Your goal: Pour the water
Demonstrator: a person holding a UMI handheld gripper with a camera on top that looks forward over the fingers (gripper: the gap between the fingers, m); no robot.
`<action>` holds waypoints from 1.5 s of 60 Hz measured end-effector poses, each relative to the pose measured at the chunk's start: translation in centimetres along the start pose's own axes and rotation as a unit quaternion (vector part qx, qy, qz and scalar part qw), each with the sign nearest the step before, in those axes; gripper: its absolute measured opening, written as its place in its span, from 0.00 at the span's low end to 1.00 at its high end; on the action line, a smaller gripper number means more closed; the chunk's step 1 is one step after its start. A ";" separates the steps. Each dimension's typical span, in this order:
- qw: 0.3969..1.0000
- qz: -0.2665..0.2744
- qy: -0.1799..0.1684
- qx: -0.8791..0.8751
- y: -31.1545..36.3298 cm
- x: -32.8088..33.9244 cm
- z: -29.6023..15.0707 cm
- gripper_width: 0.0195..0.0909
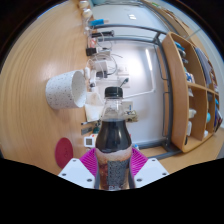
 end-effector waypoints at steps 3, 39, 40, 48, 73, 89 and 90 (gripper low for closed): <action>0.999 -0.010 -0.004 0.050 -0.2 -0.6 -0.2 0.28; 0.975 -0.039 -0.018 0.219 -1.0 -2.9 -1.1 0.30; 0.978 -0.036 -0.017 0.203 -0.9 -2.8 -1.0 0.30; 1.000 0.007 -0.009 0.010 -1.9 -1.5 -0.5 0.30; 0.757 0.037 -0.066 -0.649 -3.7 -1.1 1.4 0.33; 0.705 0.045 -0.074 -0.704 -0.6 -2.4 1.3 0.35; 0.704 0.047 -0.073 -0.704 -0.5 -2.5 1.4 0.35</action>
Point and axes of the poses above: the point between the fingertips, and its own axes, seen from behind it with the camera up: y to the left, z down, x backward, against the way the camera looks, the point moved 6 cm from there along x, backward, against the way the camera looks, and after that the axes turned 15 degrees about -y, right-handed, at the moved point
